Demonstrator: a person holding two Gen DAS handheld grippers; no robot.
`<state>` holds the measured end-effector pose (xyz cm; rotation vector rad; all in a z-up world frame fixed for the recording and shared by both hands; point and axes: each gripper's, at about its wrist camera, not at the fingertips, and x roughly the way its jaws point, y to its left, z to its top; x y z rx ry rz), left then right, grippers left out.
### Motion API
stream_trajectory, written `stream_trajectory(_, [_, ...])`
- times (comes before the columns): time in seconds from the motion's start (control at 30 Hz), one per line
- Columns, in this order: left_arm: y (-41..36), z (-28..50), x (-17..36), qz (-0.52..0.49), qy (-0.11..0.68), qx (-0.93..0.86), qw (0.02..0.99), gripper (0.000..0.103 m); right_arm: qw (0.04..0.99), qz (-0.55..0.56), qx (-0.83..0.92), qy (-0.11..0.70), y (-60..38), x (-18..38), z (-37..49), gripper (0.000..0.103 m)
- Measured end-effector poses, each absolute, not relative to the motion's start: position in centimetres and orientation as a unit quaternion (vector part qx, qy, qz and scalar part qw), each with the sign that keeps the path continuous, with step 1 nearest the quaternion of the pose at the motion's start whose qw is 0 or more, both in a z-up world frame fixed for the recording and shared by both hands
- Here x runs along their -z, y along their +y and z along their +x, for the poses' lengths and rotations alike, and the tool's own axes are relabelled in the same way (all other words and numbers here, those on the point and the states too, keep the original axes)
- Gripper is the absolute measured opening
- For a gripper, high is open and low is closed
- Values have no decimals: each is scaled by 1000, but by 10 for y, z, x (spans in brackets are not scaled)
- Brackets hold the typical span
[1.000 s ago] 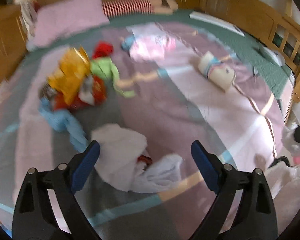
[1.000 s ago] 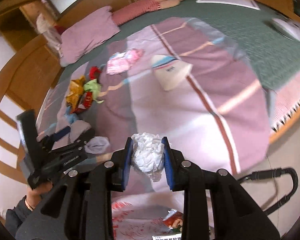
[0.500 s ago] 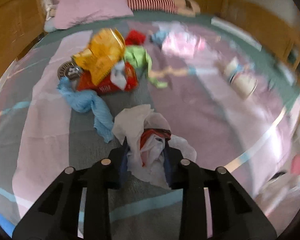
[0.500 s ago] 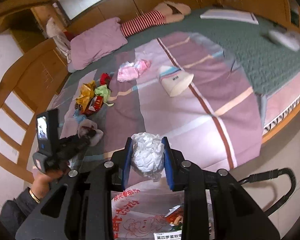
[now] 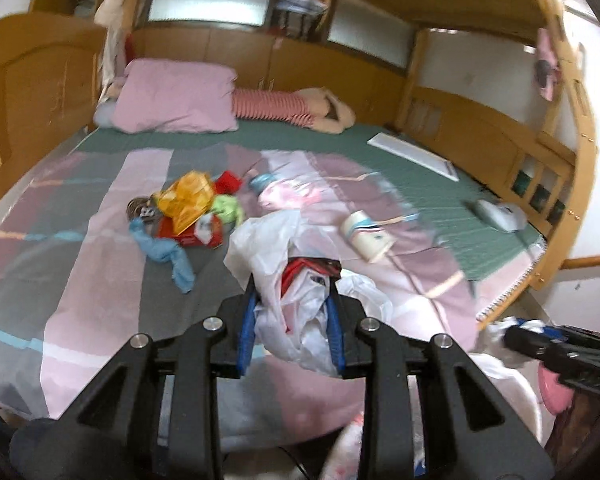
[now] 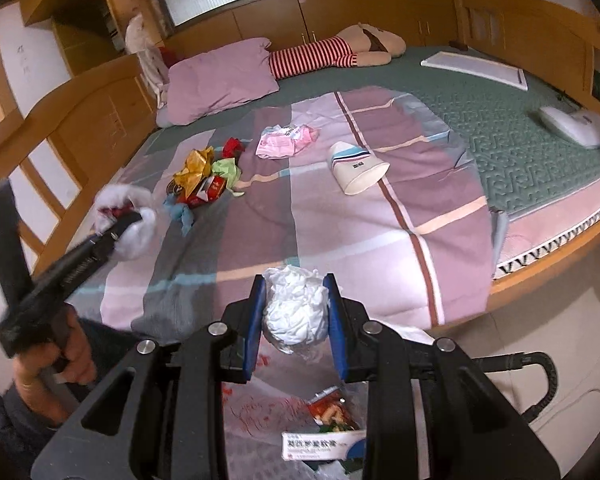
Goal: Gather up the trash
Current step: 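Carry both items over the white bin and open both grippers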
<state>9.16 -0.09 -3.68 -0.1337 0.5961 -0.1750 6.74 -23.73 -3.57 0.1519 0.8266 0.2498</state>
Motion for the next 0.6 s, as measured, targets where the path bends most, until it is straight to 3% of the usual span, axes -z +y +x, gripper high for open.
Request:
stream_trajectory(0.43, [-41,31,7,-19,273,133,953,31,879,22,-134,456,-238,63,19,30])
stream_trajectory(0.5, [-44,27,6,-15,271,137,953,31,873,27,-136,468,-238,66,18,40])
stream_trajectory(0.57, [-47,24,7,-15,274,145,950,31,876,46,-129,462,-243,63,17,61])
stream_trajectory(0.6, [-48,24,8,-16,276,149,949,31,879,61,-127,456,-248,60,17,63])
